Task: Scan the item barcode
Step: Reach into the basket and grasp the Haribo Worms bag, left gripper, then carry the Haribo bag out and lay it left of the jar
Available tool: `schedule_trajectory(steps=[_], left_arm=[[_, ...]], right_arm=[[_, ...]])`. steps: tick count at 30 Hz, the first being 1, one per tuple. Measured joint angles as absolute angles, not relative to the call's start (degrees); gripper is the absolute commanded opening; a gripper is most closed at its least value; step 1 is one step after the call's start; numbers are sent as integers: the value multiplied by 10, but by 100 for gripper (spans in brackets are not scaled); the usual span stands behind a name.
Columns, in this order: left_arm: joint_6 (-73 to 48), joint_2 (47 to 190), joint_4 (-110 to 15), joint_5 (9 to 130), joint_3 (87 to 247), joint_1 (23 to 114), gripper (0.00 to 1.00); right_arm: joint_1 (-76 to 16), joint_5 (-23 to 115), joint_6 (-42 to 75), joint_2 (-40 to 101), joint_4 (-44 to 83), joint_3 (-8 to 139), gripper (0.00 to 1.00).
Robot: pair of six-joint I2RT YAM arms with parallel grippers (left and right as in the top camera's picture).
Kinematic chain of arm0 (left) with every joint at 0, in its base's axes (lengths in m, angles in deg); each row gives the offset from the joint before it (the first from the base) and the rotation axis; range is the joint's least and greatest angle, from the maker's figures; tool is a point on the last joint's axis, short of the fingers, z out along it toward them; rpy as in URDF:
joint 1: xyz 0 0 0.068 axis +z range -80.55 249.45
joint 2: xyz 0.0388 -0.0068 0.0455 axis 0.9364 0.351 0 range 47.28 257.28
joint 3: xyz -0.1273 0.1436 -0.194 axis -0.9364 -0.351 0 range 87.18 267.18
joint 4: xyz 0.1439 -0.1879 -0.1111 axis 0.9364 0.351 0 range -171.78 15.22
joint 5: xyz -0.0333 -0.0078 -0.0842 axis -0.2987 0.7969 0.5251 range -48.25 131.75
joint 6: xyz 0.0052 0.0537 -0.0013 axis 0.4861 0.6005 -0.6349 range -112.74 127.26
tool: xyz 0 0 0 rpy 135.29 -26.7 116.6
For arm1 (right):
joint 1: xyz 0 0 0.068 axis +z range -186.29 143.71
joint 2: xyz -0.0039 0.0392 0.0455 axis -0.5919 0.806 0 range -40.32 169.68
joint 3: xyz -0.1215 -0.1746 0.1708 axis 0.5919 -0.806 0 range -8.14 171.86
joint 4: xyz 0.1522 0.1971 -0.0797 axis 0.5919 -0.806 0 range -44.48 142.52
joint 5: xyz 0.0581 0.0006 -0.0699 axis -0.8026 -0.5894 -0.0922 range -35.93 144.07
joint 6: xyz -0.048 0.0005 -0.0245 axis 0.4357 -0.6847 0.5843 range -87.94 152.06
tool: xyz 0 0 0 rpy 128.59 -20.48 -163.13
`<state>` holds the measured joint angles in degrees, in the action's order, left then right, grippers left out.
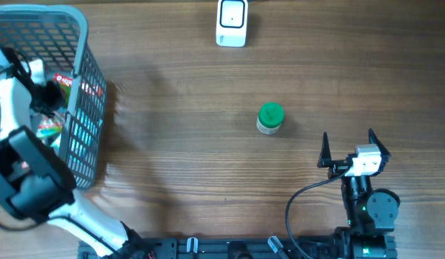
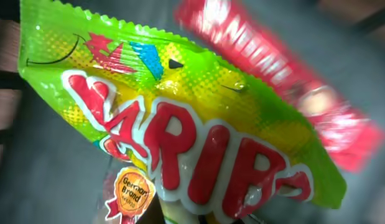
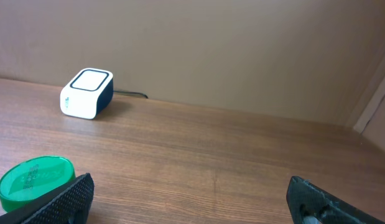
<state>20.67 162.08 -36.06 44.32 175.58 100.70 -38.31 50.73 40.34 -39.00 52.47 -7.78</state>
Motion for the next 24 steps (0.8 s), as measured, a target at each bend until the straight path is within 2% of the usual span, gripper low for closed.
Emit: schedule_trajectory(steps=[6, 14, 18, 21, 24], left_arm=[[168, 1404, -370, 461, 1787, 1003, 4], [110, 1352, -367, 469, 1787, 1003, 4], [73, 1268, -363, 546, 1786, 1003, 4], [60, 1203, -361, 662, 1786, 987, 4], [55, 1176, -341, 749, 1787, 909, 4]], right_arm=[[-383, 507, 403, -390, 525, -78, 100], [-383, 507, 403, -390, 525, -78, 100], [-383, 507, 403, -390, 525, -78, 100], [-383, 508, 403, -390, 525, -78, 100], [-383, 508, 403, -390, 525, -78, 100]])
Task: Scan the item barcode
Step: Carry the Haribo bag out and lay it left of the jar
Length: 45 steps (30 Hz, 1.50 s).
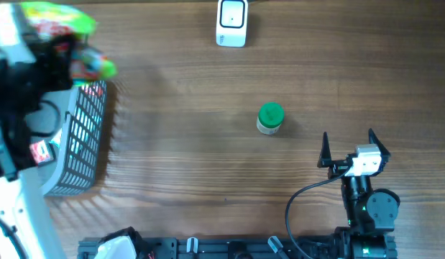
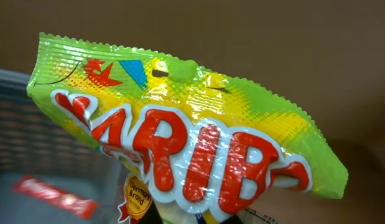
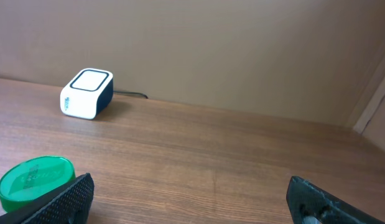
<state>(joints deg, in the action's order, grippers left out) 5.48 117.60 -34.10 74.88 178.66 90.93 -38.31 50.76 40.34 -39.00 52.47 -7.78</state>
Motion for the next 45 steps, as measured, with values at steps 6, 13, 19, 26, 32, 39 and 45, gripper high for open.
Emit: schedule_trajectory(steps=[6, 13, 19, 26, 32, 39, 45], left_arm=[[54, 1193, -300, 766, 1786, 684, 4], [51, 1284, -170, 647, 1786, 563, 4], [16, 1367, -163, 626, 1776, 544, 4], [-48, 1437, -377, 624, 1575, 478, 4], [-86, 1464, -494, 578, 1520, 412, 4], [-90, 1524, -550, 516, 1520, 343, 4], [-96, 1524, -540, 471, 1520, 343, 52]], right_arm=[[-383, 508, 403, -390, 525, -78, 100], [-383, 507, 403, -390, 525, -78, 100], [-383, 508, 403, -390, 525, -78, 100], [-383, 508, 403, -390, 525, -78, 100], [-383, 508, 403, -390, 525, -78, 100], [-383, 507, 403, -390, 525, -78, 100], [-383, 507, 403, -390, 525, -78, 100]])
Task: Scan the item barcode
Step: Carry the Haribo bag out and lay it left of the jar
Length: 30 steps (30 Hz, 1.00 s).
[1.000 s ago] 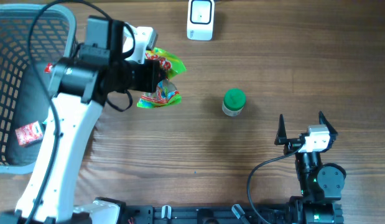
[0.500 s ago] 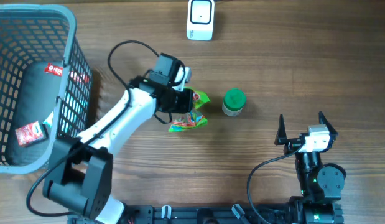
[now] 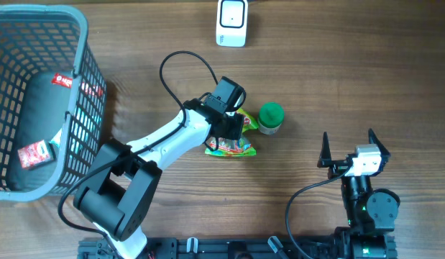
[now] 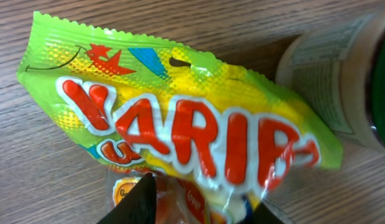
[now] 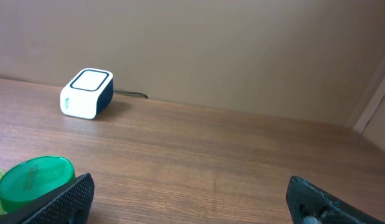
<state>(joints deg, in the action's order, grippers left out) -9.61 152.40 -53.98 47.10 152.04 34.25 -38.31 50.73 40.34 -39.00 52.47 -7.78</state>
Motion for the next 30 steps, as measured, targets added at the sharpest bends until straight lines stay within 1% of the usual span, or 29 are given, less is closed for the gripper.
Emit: schedule_trajectory(steps=[1, 2, 3, 6, 7, 8, 9, 10, 12, 14, 17, 22, 24, 28, 30], left_arm=[[-95, 1524, -540, 462, 1520, 343, 62], [-97, 1524, -539, 446, 1520, 343, 83], [-96, 1524, -539, 423, 1520, 344, 95], [-98, 1524, -539, 394, 1520, 350, 99], [-98, 1519, -538, 389, 1520, 351, 90], [-98, 1509, -538, 386, 1520, 351, 54], [-99, 1486, -536, 385, 1520, 351, 8], [-98, 1455, -537, 385, 1520, 351, 4], [-98, 1381, -535, 393, 1520, 351, 4], [-99, 1345, -521, 418, 1521, 351, 4], [-125, 1370, -514, 443, 1513, 351, 4], [-146, 1469, -581, 537, 1445, 351, 4], [-147, 1497, -593, 558, 1442, 351, 4], [-148, 1507, -595, 555, 1443, 361, 4], [-150, 1492, -569, 535, 1443, 388, 4]], right_arm=[[-383, 508, 403, -390, 525, -78, 100], [-383, 507, 403, -390, 525, -78, 100], [-383, 508, 403, -390, 525, -78, 100], [-383, 508, 403, -390, 525, -78, 100], [-383, 508, 403, -390, 525, -78, 100], [-383, 508, 403, -390, 525, -78, 100], [-383, 507, 403, -390, 525, -78, 100], [-383, 507, 403, -390, 525, -78, 100], [-383, 508, 403, -390, 525, -78, 100], [-383, 507, 403, -390, 525, -78, 100], [-383, 508, 403, -390, 525, -78, 100], [-383, 507, 403, -390, 525, -78, 100], [-383, 507, 403, -390, 525, -78, 100], [-383, 507, 403, -390, 525, -78, 100], [-383, 508, 403, -390, 525, -78, 100]])
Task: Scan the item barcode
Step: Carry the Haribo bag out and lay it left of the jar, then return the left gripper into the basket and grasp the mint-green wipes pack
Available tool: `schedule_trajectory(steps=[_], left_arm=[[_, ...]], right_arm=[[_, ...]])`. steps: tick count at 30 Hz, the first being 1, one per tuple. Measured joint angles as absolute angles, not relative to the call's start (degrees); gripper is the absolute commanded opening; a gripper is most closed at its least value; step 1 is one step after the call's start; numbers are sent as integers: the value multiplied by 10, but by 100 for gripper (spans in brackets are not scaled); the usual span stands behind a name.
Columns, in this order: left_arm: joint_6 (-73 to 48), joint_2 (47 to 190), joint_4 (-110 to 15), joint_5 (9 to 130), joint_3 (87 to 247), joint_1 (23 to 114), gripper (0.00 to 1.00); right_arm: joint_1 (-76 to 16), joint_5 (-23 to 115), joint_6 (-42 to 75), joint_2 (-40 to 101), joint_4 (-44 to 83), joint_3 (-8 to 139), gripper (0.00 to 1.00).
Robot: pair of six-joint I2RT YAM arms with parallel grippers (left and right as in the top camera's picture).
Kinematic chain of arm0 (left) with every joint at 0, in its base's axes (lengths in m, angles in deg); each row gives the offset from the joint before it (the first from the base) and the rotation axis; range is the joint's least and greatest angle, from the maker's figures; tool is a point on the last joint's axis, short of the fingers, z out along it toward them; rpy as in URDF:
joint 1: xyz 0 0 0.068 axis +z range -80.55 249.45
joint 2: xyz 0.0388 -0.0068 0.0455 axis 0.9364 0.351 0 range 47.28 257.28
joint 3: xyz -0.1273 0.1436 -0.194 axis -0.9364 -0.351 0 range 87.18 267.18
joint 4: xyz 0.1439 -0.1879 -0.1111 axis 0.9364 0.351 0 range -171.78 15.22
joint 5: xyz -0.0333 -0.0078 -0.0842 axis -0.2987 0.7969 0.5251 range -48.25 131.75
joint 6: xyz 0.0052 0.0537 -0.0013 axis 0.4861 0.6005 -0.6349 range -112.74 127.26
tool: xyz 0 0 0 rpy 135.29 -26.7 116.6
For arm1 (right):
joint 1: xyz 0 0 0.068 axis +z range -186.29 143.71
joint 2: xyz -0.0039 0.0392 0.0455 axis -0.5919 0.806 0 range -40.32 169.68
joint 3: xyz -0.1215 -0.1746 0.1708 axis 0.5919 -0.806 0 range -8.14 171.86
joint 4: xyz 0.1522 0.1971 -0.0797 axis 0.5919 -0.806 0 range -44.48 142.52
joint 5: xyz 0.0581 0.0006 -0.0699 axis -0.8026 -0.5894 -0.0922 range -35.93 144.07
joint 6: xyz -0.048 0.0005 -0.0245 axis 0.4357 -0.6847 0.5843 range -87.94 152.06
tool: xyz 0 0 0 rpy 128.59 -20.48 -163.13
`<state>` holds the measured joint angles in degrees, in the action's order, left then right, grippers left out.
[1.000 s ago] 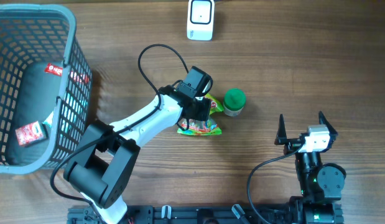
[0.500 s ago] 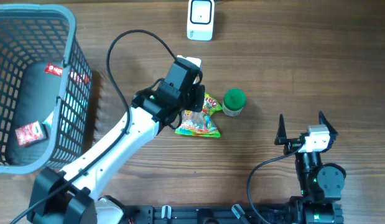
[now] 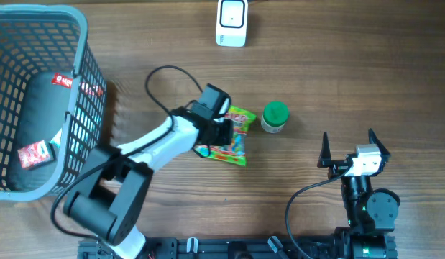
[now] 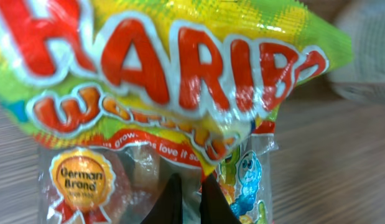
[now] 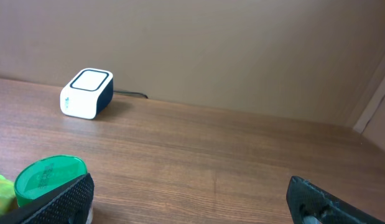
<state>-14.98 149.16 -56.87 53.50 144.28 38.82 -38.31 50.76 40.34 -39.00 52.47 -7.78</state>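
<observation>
A green and yellow Haribo candy bag (image 3: 231,138) lies on the wooden table, left of a green-lidded jar (image 3: 273,117). My left gripper (image 3: 219,128) is down on the bag. In the left wrist view its two dark fingers (image 4: 171,200) stand almost together, with a fold of the bag (image 4: 148,74) pinched between them. The white barcode scanner (image 3: 231,21) sits at the far edge, also visible as scanner (image 5: 86,93). My right gripper (image 3: 347,148) rests open at the near right, with nothing between its fingers. No barcode shows on the bag.
A grey mesh basket (image 3: 88,50) with a few red packets stands at the far left. The jar (image 5: 50,180) sits just beyond the right gripper's left finger (image 5: 61,199). A black cable loops over the table behind the left arm.
The left gripper's fingers were spread over the bag and now stand nearly together on it. Gripper and bag sit slightly further left, and the jar slightly further right. The right arm is unchanged.
My left gripper held the candy bag inside the basket. Then it held the bag high above the basket. Later the bag lay on the table beside the jar with the fingers apart, and now the fingers pinch it there.
</observation>
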Motion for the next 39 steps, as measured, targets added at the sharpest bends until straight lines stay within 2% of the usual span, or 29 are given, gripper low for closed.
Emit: schedule_trajectory(steps=[3, 8, 10, 12, 15, 18, 20, 22, 23, 25, 28, 31, 33, 36, 39], left_arm=[[-150, 1404, -552, 507, 1443, 428, 5], [-152, 1312, -564, 506, 1452, 418, 5], [-166, 1343, -563, 506, 1452, 417, 7], [-193, 1401, -569, 506, 1452, 417, 13], [-219, 1494, -575, 507, 1452, 417, 4], [-227, 1513, -568, 508, 1461, 417, 4], [-227, 1509, -563, 508, 1461, 417, 11], [-231, 1485, -552, 506, 1461, 417, 26], [-233, 1445, -552, 506, 1461, 416, 45], [-233, 1342, -553, 485, 1463, 416, 100], [-200, 1175, -550, 385, 1467, 416, 100], [-109, 991, -548, 258, 1472, 436, 100], [-45, 945, -554, 207, 1474, 470, 100], [-35, 935, -608, 136, 1474, 578, 100], [-107, 935, -587, 168, 1474, 729, 100]], right_arm=[[-383, 508, 403, -390, 525, -78, 100], [-383, 507, 403, -390, 525, -78, 100], [-383, 508, 403, -390, 525, -78, 100], [-383, 507, 403, -390, 525, -78, 100], [-383, 507, 403, -390, 525, -78, 100], [-383, 507, 403, -390, 525, -78, 99], [-383, 507, 403, -390, 525, -78, 100], [-383, 507, 403, -390, 525, -78, 100], [-383, 507, 403, -390, 525, -78, 100], [-383, 508, 403, -390, 525, -78, 100], [-383, 507, 403, -390, 524, -78, 100], [-383, 507, 403, -389, 524, -78, 100], [-383, 508, 403, -389, 524, -78, 100], [-383, 507, 403, -389, 525, -78, 100], [-383, 508, 403, -389, 525, -78, 100]])
